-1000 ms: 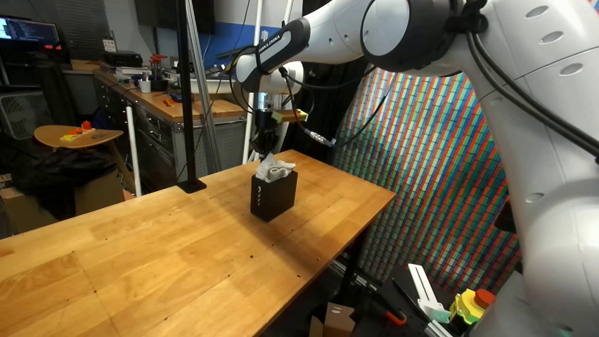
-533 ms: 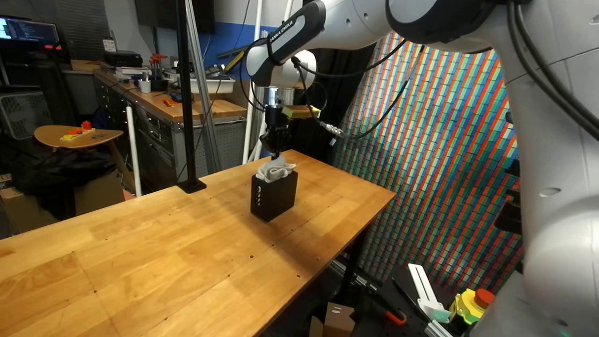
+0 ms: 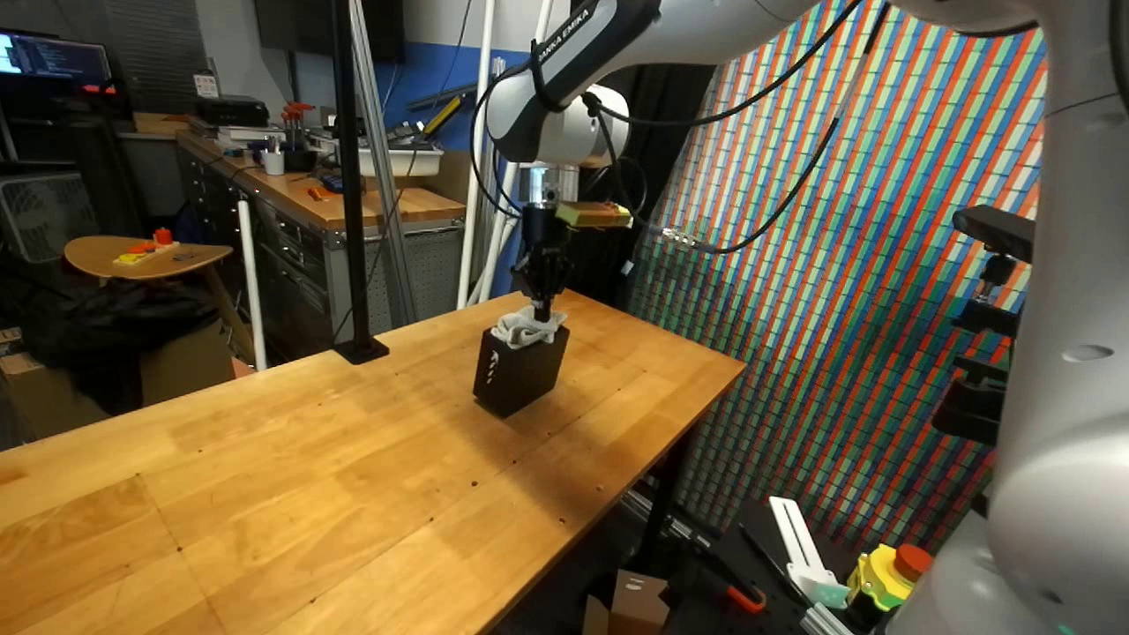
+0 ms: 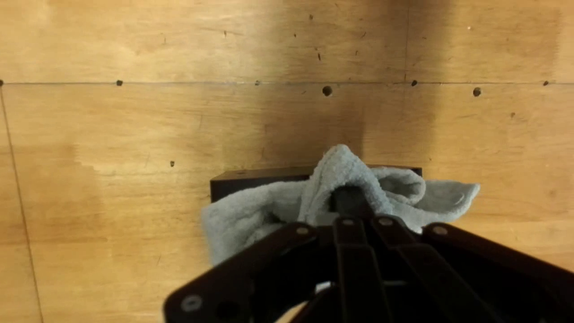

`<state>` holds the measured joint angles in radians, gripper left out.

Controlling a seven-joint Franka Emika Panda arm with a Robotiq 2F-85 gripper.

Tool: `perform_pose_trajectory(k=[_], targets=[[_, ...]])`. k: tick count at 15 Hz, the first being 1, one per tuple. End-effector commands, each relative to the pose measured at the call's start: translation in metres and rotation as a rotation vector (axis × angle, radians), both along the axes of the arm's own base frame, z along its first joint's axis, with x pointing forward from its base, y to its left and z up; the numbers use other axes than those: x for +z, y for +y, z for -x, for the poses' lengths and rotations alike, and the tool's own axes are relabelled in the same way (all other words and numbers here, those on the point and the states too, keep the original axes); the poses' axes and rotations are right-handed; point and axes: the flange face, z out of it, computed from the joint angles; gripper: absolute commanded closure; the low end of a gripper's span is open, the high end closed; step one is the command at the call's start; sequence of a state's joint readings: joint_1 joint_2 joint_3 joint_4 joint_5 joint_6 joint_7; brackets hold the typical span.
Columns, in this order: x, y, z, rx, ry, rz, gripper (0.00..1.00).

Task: Put the towel in the box

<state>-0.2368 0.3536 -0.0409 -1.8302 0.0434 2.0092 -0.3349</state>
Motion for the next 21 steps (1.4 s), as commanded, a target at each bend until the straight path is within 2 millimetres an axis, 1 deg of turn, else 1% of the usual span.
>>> perform_pose_trajectory(k=[1,5,7,12,18,21], targets=[[0.004,0.02,0.023,-0.011,-0.023,0.014,0.99],[0.006,0.036,0.023,-0.015,-0.059,0.031,0.99],[0.011,0.041,0.019,-0.03,-0.1,0.047,0.99],[0.025,0.046,-0.002,-0.025,-0.232,0.116,0.99],[0.053,0.065,-0.014,0.075,-0.333,0.22,0.99],[0.057,0.072,-0.019,0.142,-0.349,0.287,0.99]])
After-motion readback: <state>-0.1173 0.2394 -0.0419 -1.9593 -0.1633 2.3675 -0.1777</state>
